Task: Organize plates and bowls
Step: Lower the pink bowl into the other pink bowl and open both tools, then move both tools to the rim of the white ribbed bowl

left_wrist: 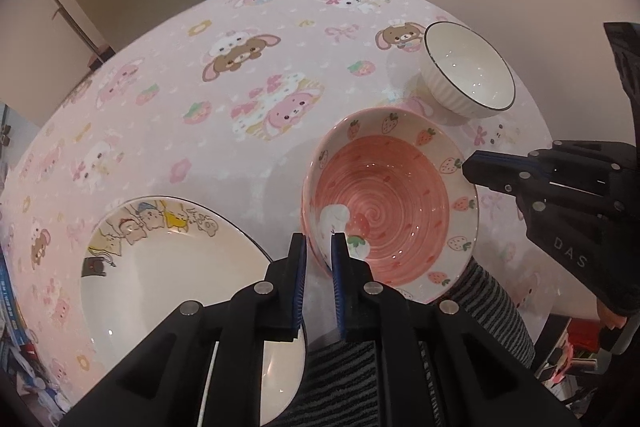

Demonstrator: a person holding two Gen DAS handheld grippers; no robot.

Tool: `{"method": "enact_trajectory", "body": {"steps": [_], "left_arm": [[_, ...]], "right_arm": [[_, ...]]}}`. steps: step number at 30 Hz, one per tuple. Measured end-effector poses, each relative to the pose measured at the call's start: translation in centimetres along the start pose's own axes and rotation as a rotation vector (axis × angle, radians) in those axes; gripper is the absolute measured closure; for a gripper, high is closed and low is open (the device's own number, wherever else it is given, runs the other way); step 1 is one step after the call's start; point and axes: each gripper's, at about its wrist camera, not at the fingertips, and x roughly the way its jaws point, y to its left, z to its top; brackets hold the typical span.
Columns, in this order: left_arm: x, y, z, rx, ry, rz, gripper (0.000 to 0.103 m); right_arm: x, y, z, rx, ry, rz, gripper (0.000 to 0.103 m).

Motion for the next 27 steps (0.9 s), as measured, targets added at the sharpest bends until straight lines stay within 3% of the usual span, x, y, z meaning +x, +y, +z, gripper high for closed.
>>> {"method": "enact_trajectory", "body": {"steps": [4,11,19,27], "left_arm": [[-0.4,0.1,-0.1,-0.004,0.004,-0.005,0.091],[-0.3,-0.1,0.3,0.005,-0.044,0.045,0.095],[-0.1,0.9,0.9,-0.022,-0.043,0.019,0.095],[-3.2,-0.8,2.0,0.016,-0.125,-0.019,0.095]], "right_arm": [[-0.4,-0.2,-0.3,0.018,0.010,0.044,0.100],[-0.7,-0.3,0.0,0.015,-0.013,0.019,0.100],[-0.4,-1.0,0.3,0.039,0.003,0.062,0.099],[-4.4,-3.0,1.0,0.077,-0.090,0.041,0.099]]}}
